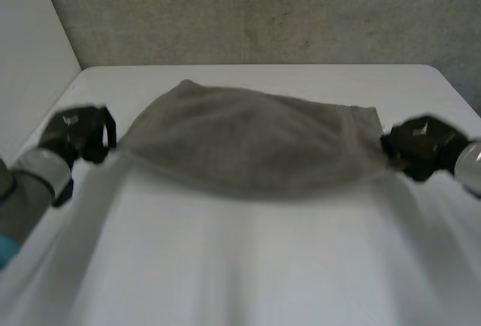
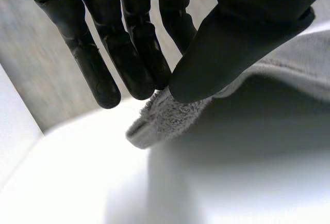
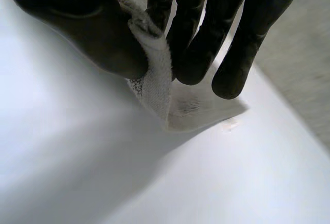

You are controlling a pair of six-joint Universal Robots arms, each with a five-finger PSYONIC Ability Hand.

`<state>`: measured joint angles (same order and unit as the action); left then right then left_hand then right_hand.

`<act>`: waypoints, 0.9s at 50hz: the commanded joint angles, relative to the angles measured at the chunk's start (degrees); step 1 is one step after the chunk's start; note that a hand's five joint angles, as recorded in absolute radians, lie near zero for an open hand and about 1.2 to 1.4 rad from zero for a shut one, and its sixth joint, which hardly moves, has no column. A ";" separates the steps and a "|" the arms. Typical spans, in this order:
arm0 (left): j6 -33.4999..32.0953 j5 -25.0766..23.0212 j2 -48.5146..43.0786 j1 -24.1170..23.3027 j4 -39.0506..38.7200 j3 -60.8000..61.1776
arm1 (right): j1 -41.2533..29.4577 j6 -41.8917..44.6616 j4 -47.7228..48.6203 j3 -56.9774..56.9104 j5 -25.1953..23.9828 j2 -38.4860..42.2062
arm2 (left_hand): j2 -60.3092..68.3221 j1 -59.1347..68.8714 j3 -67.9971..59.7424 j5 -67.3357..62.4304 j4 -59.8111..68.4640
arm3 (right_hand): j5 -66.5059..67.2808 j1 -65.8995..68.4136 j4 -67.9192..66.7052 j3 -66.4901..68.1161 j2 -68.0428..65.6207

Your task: Fold the laundry

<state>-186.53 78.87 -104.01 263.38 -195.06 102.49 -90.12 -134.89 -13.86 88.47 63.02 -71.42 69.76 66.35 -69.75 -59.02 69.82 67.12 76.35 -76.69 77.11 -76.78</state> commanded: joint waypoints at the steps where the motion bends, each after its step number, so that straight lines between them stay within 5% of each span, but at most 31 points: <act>1: -8.38 -1.44 0.39 2.92 -2.96 10.87 | 2.04 3.05 3.40 8.82 -0.09 -0.83 | 10.24 13.65 -10.25 -10.98 10.18 | 2.88 3.65 -3.31 2.89 -3.22; 7: -15.43 -2.58 9.24 5.74 3.18 16.50 | 4.87 4.54 0.33 9.53 -0.09 -6.19 | 10.24 13.65 -10.25 -10.98 10.18 | 2.88 3.65 -3.31 2.89 -3.22; 15: -16.05 -8.20 26.46 8.28 17.76 17.92 | 12.69 17.11 -18.92 6.46 -0.88 -14.45 | 10.24 13.65 -10.25 -10.98 10.18 | 2.88 3.65 -3.31 2.89 -3.22; 17: -16.14 -9.51 29.28 8.90 20.40 17.66 | 15.75 22.80 -26.80 4.18 -2.98 -15.94 | 10.24 13.65 -10.25 -10.98 10.18 | 2.88 3.65 -3.31 2.89 -3.22; 24: -16.05 -12.43 33.26 9.78 25.35 15.99 | 18.13 21.08 -29.20 -0.48 -8.43 -16.04 | 10.24 13.65 -10.25 -10.98 10.18 | 2.88 3.65 -3.31 2.89 -3.22; 34: -16.58 -11.73 18.88 9.44 17.89 13.88 | 17.52 19.40 -26.04 -2.33 -7.47 -9.18 | 10.24 13.65 -10.25 -10.98 10.18 | 2.88 3.65 -3.31 2.89 -3.22; 45: -16.06 -8.92 -0.38 6.10 13.66 2.92 | 10.23 18.61 -21.56 -4.09 1.93 -1.01 | 10.24 13.65 -10.25 -10.98 10.18 | 2.88 3.65 -3.31 2.89 -3.22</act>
<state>-203.05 67.83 -94.89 272.02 -180.45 112.68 -76.35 -116.06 -38.02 85.49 60.70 -76.05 69.76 66.35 -69.76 -59.02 69.82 67.12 76.35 -76.69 77.11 -76.78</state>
